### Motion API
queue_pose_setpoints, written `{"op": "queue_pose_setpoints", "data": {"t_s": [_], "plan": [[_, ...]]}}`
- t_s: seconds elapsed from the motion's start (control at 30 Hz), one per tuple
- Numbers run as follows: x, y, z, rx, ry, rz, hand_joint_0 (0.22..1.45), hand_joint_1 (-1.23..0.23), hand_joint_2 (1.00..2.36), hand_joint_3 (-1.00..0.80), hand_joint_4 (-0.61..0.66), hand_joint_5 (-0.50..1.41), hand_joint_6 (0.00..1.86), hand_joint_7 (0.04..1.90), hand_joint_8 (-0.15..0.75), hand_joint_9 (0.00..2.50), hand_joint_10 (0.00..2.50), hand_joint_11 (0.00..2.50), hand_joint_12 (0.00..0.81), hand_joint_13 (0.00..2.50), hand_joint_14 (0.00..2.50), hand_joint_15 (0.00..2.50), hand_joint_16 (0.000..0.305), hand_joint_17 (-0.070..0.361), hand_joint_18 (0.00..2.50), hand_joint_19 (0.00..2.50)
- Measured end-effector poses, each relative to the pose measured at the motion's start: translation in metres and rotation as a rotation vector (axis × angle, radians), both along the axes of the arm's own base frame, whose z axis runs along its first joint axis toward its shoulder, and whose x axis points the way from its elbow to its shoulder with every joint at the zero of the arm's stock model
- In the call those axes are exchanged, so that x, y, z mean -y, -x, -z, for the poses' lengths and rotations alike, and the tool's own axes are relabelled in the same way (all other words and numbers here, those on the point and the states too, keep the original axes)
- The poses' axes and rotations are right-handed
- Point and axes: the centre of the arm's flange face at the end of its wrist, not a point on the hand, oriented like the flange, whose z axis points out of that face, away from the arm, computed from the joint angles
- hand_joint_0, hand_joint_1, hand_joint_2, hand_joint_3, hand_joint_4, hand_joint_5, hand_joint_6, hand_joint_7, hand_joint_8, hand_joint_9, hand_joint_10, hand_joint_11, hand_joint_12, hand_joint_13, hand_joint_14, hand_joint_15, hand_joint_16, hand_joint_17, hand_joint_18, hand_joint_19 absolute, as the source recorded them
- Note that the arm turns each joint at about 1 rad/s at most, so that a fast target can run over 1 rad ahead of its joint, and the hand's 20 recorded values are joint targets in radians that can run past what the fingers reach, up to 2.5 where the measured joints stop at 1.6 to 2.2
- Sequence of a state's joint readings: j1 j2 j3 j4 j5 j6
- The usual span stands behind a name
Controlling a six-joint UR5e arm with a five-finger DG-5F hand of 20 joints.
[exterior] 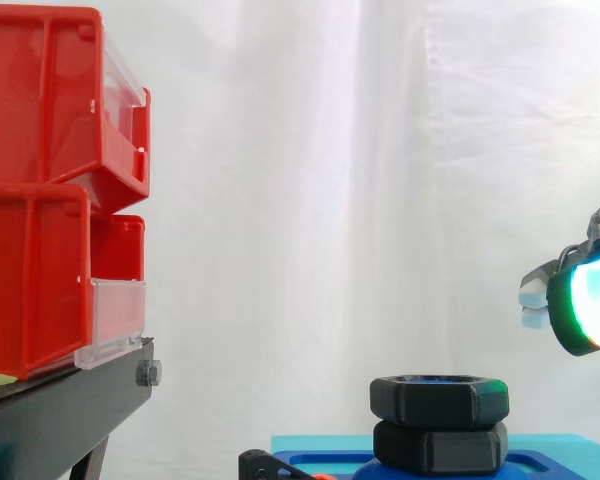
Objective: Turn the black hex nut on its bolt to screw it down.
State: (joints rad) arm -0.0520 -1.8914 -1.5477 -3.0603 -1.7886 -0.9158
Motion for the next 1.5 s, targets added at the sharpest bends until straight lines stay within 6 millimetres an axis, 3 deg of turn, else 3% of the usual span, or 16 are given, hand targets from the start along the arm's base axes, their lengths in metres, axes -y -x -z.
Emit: {"op": "queue_pose_setpoints", "data": {"t_s": [0.97,1.5], "plan": [[-0.0003,-0.0001,0.0000,0.000,0.000,-0.001,0.44,-0.40,1.00,-0.50,0.03,-0.30,0.50,0.58,0.184,0.24,0.00,0.00,0.320,0.00,0.00,0.00,0.060,0.135,0.00,0.00],[-0.0005,-0.0001,0.0000,0.000,0.000,-0.001,0.44,-0.41,1.00,-0.50,0.04,-0.30,0.50,0.59,0.175,0.19,0.00,0.00,0.320,0.00,0.00,0.00,0.059,0.134,0.00,0.00]]}}
